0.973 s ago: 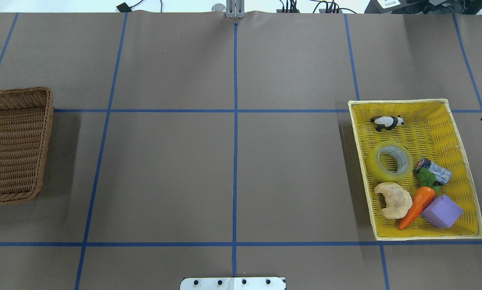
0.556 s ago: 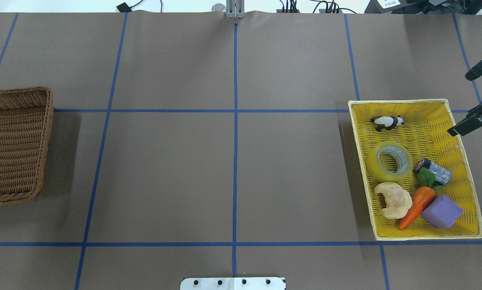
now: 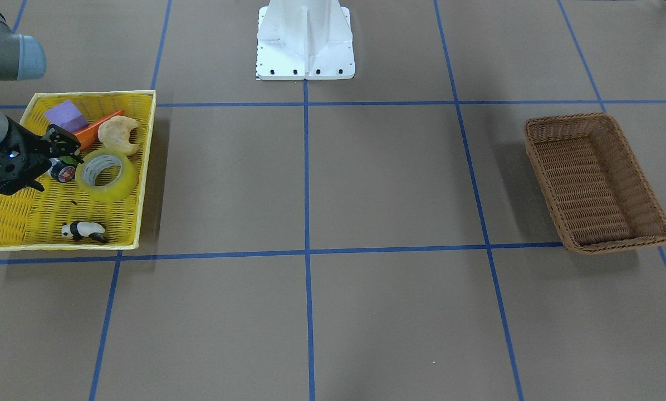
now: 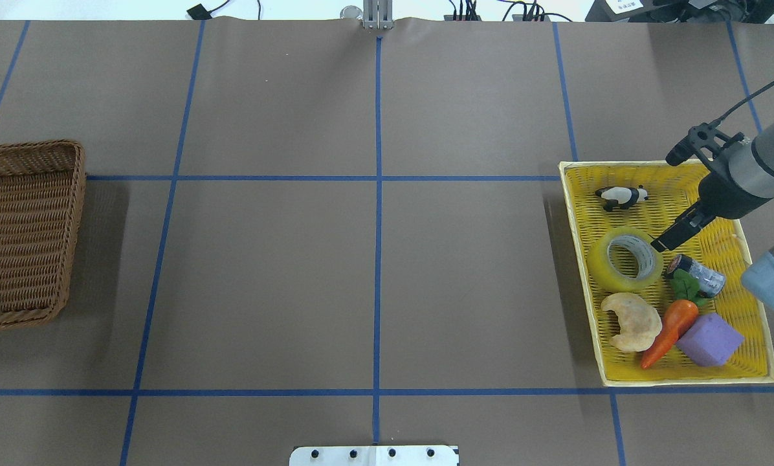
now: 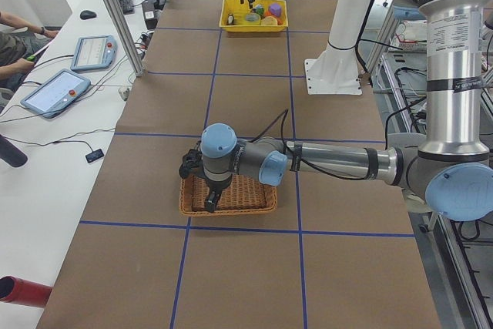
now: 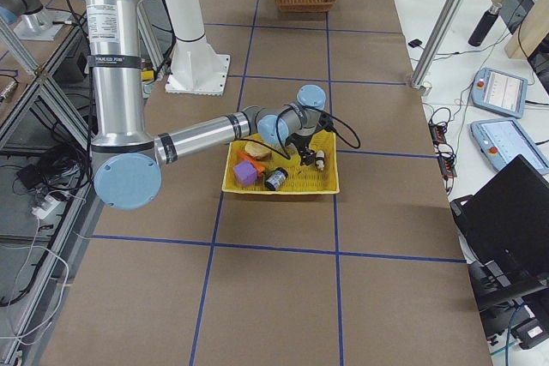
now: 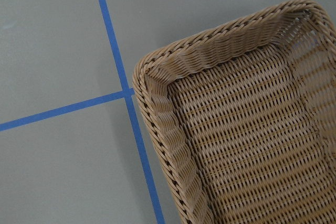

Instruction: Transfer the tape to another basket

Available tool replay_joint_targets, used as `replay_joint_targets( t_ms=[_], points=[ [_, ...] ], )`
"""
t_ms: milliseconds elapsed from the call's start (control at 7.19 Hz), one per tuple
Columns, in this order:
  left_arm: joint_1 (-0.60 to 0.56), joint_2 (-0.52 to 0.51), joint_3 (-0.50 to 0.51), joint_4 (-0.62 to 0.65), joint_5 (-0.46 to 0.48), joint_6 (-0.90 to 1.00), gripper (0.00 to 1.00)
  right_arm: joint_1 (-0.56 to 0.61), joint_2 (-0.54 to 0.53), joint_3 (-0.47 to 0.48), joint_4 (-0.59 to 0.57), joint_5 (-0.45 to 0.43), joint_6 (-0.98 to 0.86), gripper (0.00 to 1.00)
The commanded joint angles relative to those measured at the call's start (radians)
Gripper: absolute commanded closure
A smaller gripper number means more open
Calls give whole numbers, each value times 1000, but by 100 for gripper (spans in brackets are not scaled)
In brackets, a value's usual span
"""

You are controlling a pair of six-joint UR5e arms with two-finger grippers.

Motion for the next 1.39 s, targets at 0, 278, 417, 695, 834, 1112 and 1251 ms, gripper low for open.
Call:
replay_joint_targets(
  t_ms=[0, 278, 417, 695, 834, 1112, 1251],
  points=[
    [0, 0, -2, 0, -1, 0, 2, -13, 14, -48, 1, -1, 9, 0],
    [-1, 0, 3, 0, -1, 1, 2, -15, 28, -72, -1, 0, 12, 1],
    [0, 0, 3, 0, -1, 3, 2, -21, 48, -72, -2, 0, 13, 1],
    [0, 0, 4, 1, -1, 3, 2, -33, 54, -104, -1, 0, 15, 1],
    [0, 0, 4, 1, -1, 1, 2, -39, 56, -105, -1, -1, 15, 1],
    [0, 0, 4, 1, -1, 1, 2, -59, 63, -105, -1, -1, 68, 33],
    [0, 0, 4, 1, -1, 1, 2, -67, 74, -105, -1, 0, 90, 83]
  ],
)
